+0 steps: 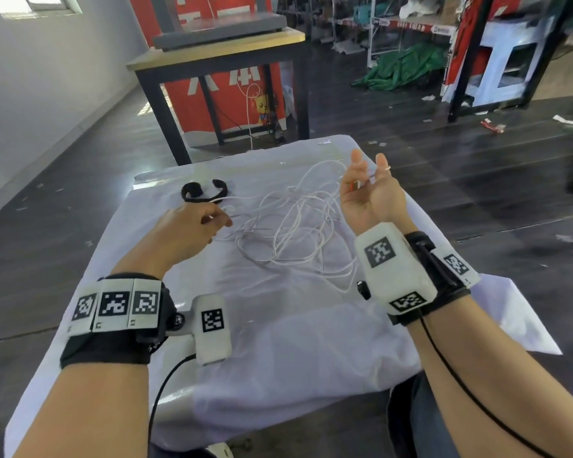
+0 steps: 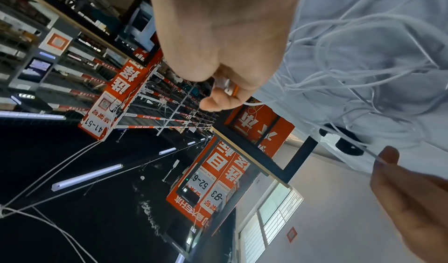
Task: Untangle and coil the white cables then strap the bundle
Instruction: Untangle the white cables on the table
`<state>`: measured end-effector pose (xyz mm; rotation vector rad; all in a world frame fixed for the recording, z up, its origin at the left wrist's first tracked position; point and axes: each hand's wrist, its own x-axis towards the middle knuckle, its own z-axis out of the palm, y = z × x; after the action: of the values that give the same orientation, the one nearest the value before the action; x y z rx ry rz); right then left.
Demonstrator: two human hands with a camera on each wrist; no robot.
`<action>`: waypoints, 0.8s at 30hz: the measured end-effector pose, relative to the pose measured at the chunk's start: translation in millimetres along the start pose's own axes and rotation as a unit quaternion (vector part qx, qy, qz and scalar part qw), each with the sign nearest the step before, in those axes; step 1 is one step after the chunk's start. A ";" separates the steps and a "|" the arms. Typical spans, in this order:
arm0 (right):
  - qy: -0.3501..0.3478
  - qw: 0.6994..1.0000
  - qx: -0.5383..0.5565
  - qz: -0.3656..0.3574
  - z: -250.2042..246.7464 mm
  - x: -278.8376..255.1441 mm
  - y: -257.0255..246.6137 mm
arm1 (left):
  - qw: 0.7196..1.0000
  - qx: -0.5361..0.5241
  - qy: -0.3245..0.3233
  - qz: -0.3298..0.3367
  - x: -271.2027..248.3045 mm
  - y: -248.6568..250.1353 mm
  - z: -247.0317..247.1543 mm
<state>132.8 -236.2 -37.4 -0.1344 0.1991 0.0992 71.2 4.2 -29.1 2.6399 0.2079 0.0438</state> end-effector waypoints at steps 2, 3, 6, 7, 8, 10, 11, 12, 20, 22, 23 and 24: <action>-0.003 0.998 -0.059 -0.005 0.6 0.0 5.0 | 1.000 0.019 0.000 0.005 0.3 2.7 -0.8; -0.007 0.996 -0.087 -0.007 0.5 0.3 6.7 | 0.999 0.033 0.006 0.013 -0.2 5.3 -1.9; -0.033 0.988 -0.147 0.031 -0.5 2.3 8.3 | 0.999 0.017 0.008 0.039 -4.0 12.9 -6.1; -0.043 0.986 -0.154 0.047 -0.4 1.4 8.8 | 0.999 -0.009 -0.003 0.046 -5.9 15.8 -7.2; -0.055 0.985 -0.152 0.060 0.0 0.8 9.9 | 0.998 -0.025 -0.013 0.055 -8.2 19.2 -8.6; -0.087 0.984 -0.137 0.073 2.3 -2.4 12.8 | 0.997 -0.020 -0.030 0.075 -11.2 25.7 -9.2; -0.103 0.981 -0.145 0.076 4.2 -5.9 15.1 | 0.995 -0.023 -0.042 0.083 -11.5 28.2 -8.6; -0.114 0.976 -0.169 0.076 5.3 -7.9 17.5 | 0.993 -0.031 -0.059 0.093 -11.8 30.6 -7.4; -0.180 0.831 -0.494 0.184 0.5 -20.5 33.4 | 0.964 -0.188 -0.096 0.161 -16.3 49.3 2.3; -0.177 0.803 -0.531 0.205 -1.0 -19.7 32.5 | 0.959 -0.217 -0.073 0.166 -15.6 47.7 0.8; -0.171 0.789 -0.551 0.212 -1.9 -19.4 31.8 | 0.955 -0.235 -0.067 0.166 -14.9 45.8 -0.4; -0.164 0.776 -0.569 0.219 -2.7 -19.4 31.0 | 0.952 -0.250 -0.063 0.167 -14.3 43.6 -1.8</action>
<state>109.9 -207.7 -39.9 -1.2875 -0.2167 0.7100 62.9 -35.0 -6.7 2.1324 -0.2646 0.0348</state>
